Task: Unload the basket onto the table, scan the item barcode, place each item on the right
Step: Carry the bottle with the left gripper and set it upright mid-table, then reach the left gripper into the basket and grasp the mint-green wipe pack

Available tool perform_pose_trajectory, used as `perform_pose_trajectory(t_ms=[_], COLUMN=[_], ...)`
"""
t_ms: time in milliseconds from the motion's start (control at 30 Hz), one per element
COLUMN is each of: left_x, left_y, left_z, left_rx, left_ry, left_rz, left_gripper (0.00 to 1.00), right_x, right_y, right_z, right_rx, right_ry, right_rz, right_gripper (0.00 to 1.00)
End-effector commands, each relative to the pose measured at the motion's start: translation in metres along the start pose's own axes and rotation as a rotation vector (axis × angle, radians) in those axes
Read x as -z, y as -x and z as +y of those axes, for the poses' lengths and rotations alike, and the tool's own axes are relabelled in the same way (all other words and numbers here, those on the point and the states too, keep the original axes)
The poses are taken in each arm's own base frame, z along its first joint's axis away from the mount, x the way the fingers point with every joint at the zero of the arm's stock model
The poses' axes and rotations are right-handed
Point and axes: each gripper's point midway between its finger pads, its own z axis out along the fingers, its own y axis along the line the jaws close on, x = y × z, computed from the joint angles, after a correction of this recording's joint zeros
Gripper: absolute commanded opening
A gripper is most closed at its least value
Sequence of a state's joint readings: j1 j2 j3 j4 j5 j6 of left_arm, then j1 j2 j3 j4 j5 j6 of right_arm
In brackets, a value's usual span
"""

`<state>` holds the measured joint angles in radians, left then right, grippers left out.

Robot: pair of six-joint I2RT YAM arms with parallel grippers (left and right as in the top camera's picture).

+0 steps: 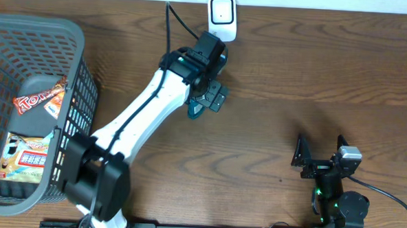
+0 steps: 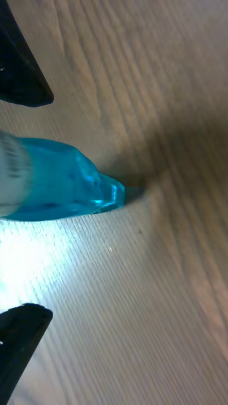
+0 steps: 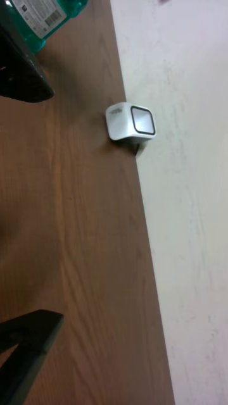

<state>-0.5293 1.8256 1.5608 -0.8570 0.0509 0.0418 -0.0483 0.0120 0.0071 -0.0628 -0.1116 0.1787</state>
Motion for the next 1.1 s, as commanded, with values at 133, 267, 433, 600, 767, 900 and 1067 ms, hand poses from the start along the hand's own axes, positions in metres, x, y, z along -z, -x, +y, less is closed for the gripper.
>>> perform_pose_trajectory(t_ms=[133,267,433,600,767,900,1067], left_x=[0.103,0.185,0.291,0.345,0.314,0.268,0.206], left_y=[0.027,0.020,-0.020,-0.118,-0.187,-0.225,-0.254], left_z=[0.032,0.083,0.151,0.235,0.275,0.293,0.300], left_rx=[0.073,0.253,0.523,1.061,1.401,1.644,1.803], left_ry=[0.172,0.435,0.689,0.851,0.793,0.687,0.556], left_rz=[-0.254,-0.445,-0.673,-0.765,-0.598,-0.416,-0.157], left_gripper=[0.98,0.98,0.98,0.98,0.99,0.85,0.78], right_x=[0.000,0.000,0.000,0.000,0.000,0.000,0.000], right_y=[0.000,0.000,0.000,0.000,0.000,0.000,0.000], right_z=[0.000,0.000,0.000,0.000,0.000,0.000,0.000], right_rx=[-0.007,-0.007,-0.007,-0.007,-0.007,-0.007,-0.007], right_ry=[0.000,-0.001,0.000,-0.001,0.000,0.000,0.000], right_rz=[-0.002,-0.002,-0.002,-0.002,-0.002,-0.002,-0.002], right_gripper=[0.99,0.99,0.99,0.99,0.99,0.99,0.99])
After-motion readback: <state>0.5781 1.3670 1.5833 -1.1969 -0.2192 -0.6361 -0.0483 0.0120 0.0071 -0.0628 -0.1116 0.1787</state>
